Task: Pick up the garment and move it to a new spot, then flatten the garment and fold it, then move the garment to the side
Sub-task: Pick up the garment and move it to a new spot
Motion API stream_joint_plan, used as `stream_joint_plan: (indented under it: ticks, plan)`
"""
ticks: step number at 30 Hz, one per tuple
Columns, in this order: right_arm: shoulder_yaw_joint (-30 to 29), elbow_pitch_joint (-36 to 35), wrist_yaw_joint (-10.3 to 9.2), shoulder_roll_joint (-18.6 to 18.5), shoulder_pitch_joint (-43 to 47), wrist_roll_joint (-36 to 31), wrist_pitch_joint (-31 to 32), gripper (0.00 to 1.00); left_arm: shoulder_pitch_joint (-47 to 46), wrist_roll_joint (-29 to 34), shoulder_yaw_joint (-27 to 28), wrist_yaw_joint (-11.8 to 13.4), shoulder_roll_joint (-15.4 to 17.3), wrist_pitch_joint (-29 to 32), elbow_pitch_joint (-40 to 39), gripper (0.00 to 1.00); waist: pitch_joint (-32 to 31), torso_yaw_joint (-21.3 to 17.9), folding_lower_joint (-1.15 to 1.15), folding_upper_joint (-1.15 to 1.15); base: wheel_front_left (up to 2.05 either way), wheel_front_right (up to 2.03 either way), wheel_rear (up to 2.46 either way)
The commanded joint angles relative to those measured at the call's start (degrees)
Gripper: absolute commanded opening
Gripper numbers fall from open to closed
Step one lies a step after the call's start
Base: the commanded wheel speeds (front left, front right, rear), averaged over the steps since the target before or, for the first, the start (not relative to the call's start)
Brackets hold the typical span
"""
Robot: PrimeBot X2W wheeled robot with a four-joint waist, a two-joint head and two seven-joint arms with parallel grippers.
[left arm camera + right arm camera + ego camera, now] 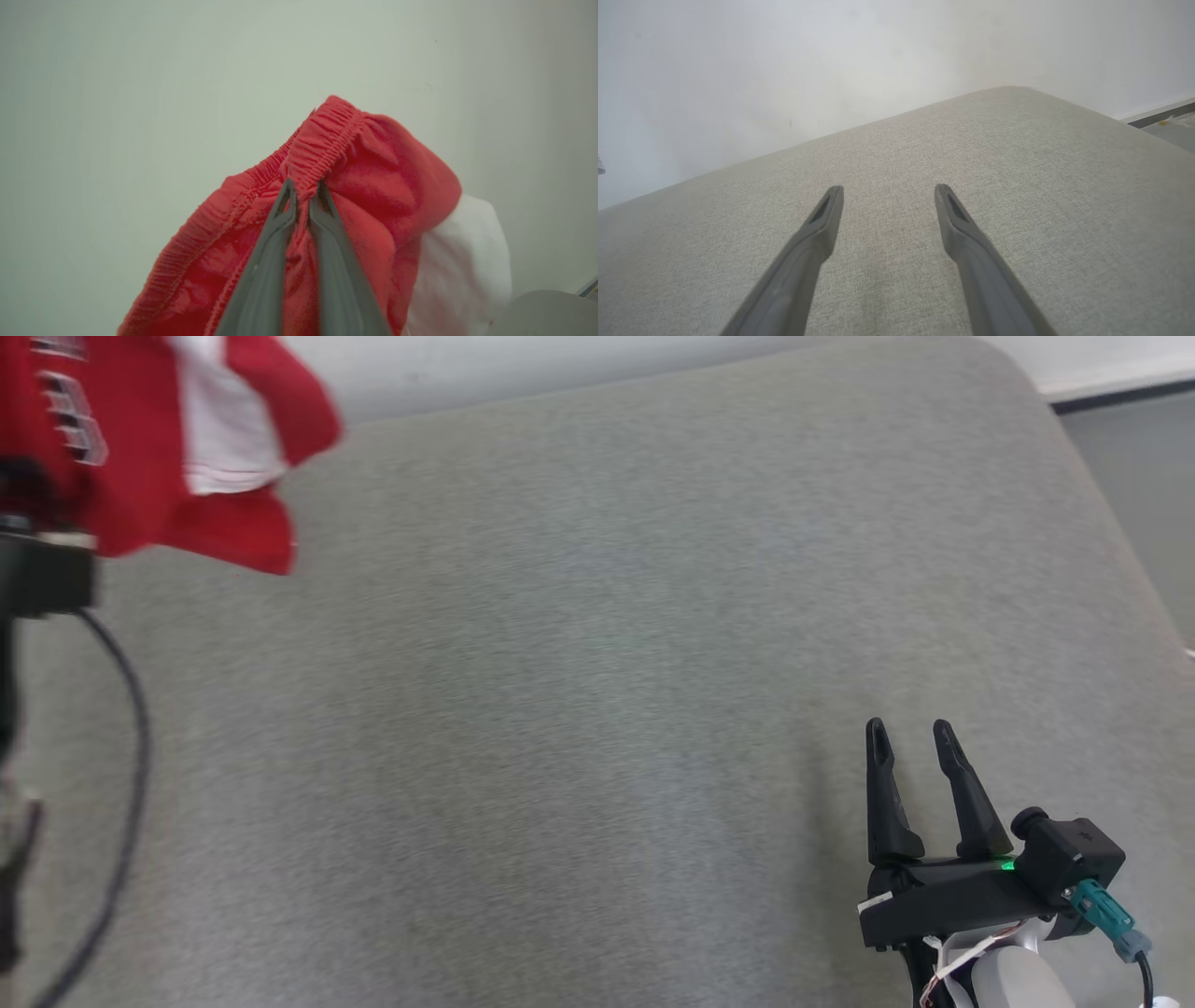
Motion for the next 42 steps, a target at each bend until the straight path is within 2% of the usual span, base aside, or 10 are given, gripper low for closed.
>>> stream_joint_plan:
  ticks: [1, 7, 14, 19, 25, 28, 33, 35, 36, 42]
  plan:
    - [0.33, 0.17, -0.12, 0.02, 0.40, 0.38, -0.04, 1.00, 0.90, -0.02, -0.86, 0.38, -1.23, -0.50, -0.01, 0.00, 0.50, -4.44, 0.00, 0.00, 0.00, 0.00, 0.00]
    - [0.73, 0.53, -0.12, 0.02, 1.27, 1.54, -0.05, 1.00, 3.93, 1.59, -7.99, 0.19, -6.12, -1.40, 2.49, 0.00, 0.47, -8.87, 0.00, 0.00, 0.00, 0.00, 0.00]
    - [0.76, 0.85, -0.12, 0.02, 1.81, 1.52, -0.04, 1.00, 7.79, 1.55, -13.05, -0.15, -9.78, -2.73, 6.43, 0.00, -0.13, -10.49, 0.00, 0.00, 0.00, 0.00, 0.00]
    - [0.01, 0.94, -0.12, 0.02, 2.30, 0.21, -0.04, 1.00, 11.89, 0.85, -15.72, -0.48, -11.71, -4.73, 12.87, 0.00, -0.70, -9.71, 0.00, 0.00, 0.00, 0.00, 0.00]
    - [0.43, 0.98, -0.12, 0.00, 1.75, -1.34, -0.04, 1.00, 15.22, -1.54, -18.88, -1.68, -14.31, -7.75, 26.56, 0.00, -1.41, -7.90, 0.00, 0.00, 0.00, 0.00, 0.00]
    - [0.77, 1.19, -0.12, -0.01, 1.39, -1.71, -0.04, 1.00, 15.35, -1.69, -20.70, -2.23, -15.37, -9.67, 33.29, 0.00, -1.82, -7.15, 0.00, 0.00, 0.00, 0.00, 0.00]
    - [0.35, 1.00, -0.12, 0.00, 1.77, -2.42, -0.04, 1.00, 12.92, -2.02, -23.25, -2.72, -16.99, -13.36, 39.61, 0.00, -2.55, -5.59, 0.00, 0.00, 0.00, 0.00, 0.00]
    - [0.04, 1.01, -0.12, 0.00, 2.30, -2.67, -0.05, 1.00, 12.09, -2.03, -24.01, -2.84, -17.53, -14.66, 40.52, 0.72, -3.01, -4.78, 0.00, 0.00, 0.00, 0.00, 0.00]
    - [-0.01, 1.05, -0.12, -0.01, 2.66, -2.71, -0.04, 1.00, 11.72, -2.05, -24.25, -2.89, -17.79, -15.22, 40.71, 1.00, -3.35, -4.40, 0.00, 0.00, 0.00, 0.00, 0.00]
    - [-1.02, 0.33, -0.12, 0.00, 4.44, -2.74, -0.05, 1.00, 10.43, -3.05, -24.13, -2.86, -18.20, -16.94, 36.62, 1.00, -6.09, -1.03, 0.00, 0.00, 0.00, 0.00, 0.00]
